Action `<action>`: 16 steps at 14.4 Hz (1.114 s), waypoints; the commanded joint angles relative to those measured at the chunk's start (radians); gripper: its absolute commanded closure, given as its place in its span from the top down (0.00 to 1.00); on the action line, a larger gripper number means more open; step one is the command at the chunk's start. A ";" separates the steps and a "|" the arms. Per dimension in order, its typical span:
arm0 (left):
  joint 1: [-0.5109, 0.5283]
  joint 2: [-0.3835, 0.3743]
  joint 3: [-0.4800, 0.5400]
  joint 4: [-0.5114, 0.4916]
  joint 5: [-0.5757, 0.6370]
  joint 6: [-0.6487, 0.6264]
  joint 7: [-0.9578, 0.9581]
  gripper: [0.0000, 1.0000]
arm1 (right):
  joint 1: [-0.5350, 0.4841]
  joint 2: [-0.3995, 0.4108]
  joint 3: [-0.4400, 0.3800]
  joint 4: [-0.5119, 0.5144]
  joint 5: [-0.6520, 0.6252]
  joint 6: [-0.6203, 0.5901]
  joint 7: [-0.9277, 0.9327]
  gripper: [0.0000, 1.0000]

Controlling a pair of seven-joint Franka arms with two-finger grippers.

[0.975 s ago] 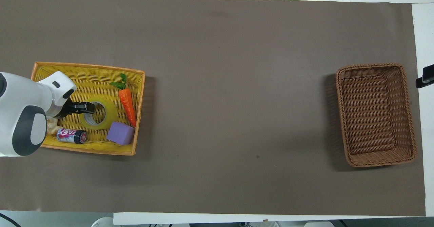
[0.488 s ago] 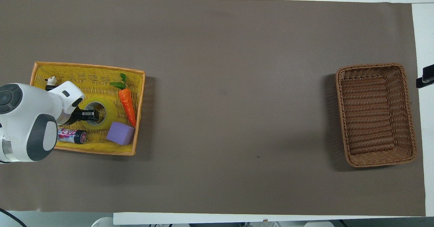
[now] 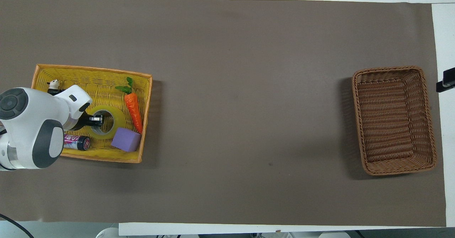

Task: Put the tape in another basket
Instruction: 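Reach the left gripper down into the yellow basket onto the tape roll, then grasp the yellow tape roll with the left gripper and lift it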

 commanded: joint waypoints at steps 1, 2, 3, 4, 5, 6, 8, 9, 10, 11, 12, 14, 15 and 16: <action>-0.003 0.017 0.010 0.128 -0.001 -0.101 -0.006 0.00 | -0.002 -0.016 0.000 -0.019 0.015 -0.002 -0.011 1.00; -0.004 0.025 0.010 0.237 -0.018 -0.235 -0.006 0.00 | -0.002 -0.016 0.000 -0.019 0.015 -0.002 -0.011 1.00; -0.005 0.048 0.010 0.343 -0.056 -0.344 -0.006 0.00 | -0.002 -0.016 0.000 -0.019 0.015 -0.002 -0.011 1.00; -0.011 0.054 0.009 0.426 -0.103 -0.415 -0.012 0.00 | -0.002 -0.016 0.000 -0.019 0.015 -0.002 -0.011 1.00; -0.055 0.051 0.012 0.475 -0.180 -0.450 -0.038 0.00 | -0.002 -0.016 0.000 -0.019 0.015 -0.002 -0.011 1.00; -0.077 0.049 0.013 0.490 -0.244 -0.444 -0.090 0.00 | -0.002 -0.016 0.000 -0.019 0.015 -0.002 -0.011 1.00; -0.152 0.054 0.007 0.525 -0.382 -0.424 -0.173 0.00 | -0.002 -0.016 0.000 -0.019 0.015 -0.002 -0.011 1.00; -0.230 0.054 0.009 0.527 -0.424 -0.410 -0.219 0.00 | -0.002 -0.016 0.000 -0.019 0.015 -0.002 -0.011 1.00; -0.281 0.056 0.009 0.536 -0.437 -0.387 -0.293 0.00 | -0.002 -0.016 0.000 -0.019 0.015 -0.002 -0.011 1.00; -0.340 0.057 0.009 0.537 -0.440 -0.346 -0.390 0.00 | -0.002 -0.016 0.000 -0.019 0.015 -0.002 -0.011 1.00; -0.394 0.056 0.009 0.531 -0.434 -0.305 -0.470 0.00 | -0.002 -0.016 0.000 -0.019 0.015 -0.002 -0.011 1.00; -0.468 0.057 0.009 0.534 -0.434 -0.240 -0.521 0.00 | -0.002 -0.016 0.000 -0.019 0.015 -0.002 -0.011 1.00; -0.485 0.057 0.009 0.534 -0.434 -0.235 -0.526 0.00 | -0.002 -0.016 0.000 -0.019 0.015 -0.002 -0.011 1.00; -0.491 0.056 0.009 0.533 -0.434 -0.240 -0.524 0.00 | -0.002 -0.016 0.000 -0.019 0.015 -0.002 -0.011 1.00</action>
